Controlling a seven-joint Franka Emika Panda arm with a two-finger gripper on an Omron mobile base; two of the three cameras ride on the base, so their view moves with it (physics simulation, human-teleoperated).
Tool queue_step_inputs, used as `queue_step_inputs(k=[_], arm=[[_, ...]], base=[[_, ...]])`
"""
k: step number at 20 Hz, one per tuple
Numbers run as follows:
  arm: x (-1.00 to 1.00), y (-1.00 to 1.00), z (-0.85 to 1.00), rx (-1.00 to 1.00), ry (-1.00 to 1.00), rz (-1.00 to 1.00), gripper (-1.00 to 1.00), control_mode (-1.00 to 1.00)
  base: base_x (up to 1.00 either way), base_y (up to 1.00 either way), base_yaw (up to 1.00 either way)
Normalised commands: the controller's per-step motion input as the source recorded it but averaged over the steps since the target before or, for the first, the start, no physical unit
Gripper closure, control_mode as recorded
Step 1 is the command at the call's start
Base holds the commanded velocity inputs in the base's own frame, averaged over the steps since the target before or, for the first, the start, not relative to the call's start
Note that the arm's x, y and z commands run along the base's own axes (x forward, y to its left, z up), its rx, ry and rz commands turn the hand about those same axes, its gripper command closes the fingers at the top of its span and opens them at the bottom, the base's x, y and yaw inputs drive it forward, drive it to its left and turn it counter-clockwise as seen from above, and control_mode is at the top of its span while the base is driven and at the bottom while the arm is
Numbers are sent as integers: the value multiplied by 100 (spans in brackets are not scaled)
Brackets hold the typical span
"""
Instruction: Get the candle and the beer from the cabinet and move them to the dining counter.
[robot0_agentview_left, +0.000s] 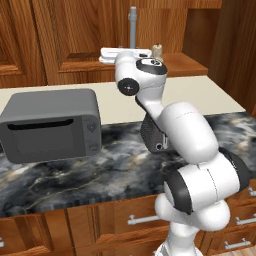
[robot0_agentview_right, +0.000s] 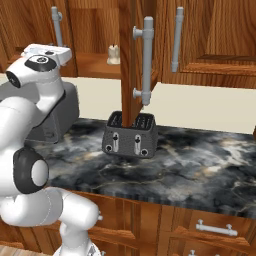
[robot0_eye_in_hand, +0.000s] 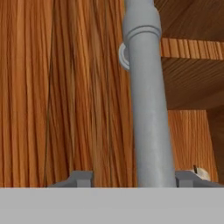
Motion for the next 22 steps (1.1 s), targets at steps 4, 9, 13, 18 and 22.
queue_step_inputs(k=[4, 9, 13, 18, 22], arm=[[31, 19, 0, -1, 2, 4, 100, -100], [3, 2, -5, -1, 5, 0, 100, -100], [-26, 20, 0, -7, 0, 0, 100, -100], [-50, 61, 5, -10, 0, 0, 100, -100], [-56, 92, 5, -14, 0, 4, 100, -100]], base=[[0, 0, 0], [0, 0, 0], [0, 0, 0], [0, 0, 0], [0, 0, 0]])
